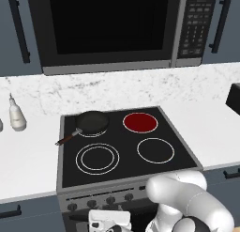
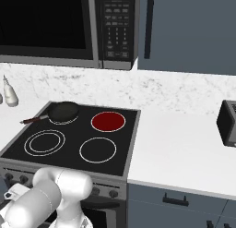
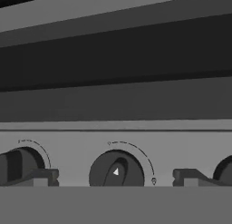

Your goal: Turn off the rear right burner of the stove.

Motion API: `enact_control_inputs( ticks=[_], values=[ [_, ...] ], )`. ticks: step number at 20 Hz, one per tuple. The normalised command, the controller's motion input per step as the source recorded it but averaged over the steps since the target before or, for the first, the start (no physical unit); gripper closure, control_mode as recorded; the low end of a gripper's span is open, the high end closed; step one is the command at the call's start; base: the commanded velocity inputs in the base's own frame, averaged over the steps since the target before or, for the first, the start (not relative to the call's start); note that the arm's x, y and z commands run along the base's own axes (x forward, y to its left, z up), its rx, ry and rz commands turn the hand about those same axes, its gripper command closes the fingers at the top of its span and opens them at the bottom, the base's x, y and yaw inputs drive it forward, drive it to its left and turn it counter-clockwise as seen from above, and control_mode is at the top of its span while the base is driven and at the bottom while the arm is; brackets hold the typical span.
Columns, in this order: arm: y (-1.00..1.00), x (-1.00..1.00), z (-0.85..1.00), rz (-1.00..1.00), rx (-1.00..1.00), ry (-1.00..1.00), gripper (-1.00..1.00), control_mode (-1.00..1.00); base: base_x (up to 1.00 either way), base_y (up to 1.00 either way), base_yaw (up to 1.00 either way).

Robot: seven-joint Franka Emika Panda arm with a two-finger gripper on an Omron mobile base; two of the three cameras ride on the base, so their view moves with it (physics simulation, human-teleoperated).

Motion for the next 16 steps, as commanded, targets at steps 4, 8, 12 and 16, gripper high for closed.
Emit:
enact_control_inputs(
  ticks=[4,8,12,16],
  values=[
    [-0.14,0.0,0.0,0.05,0.0,0.0,-1.0,-1.0,0.0,0.0,0.0],
    [-0.19,0.0,0.11,0.03,0.02,-0.02,-1.0,-1.0,0.0,0.0,0.0],
    [-0.07,0.09,0.11,0.0,0.01,0.0,-1.0,-1.0,0.0,0.0,0.0],
    [0.06,0.09,0.07,0.0,0.0,0.0,-1.0,-1.0,0.0,0.0,0.0]
  ],
)
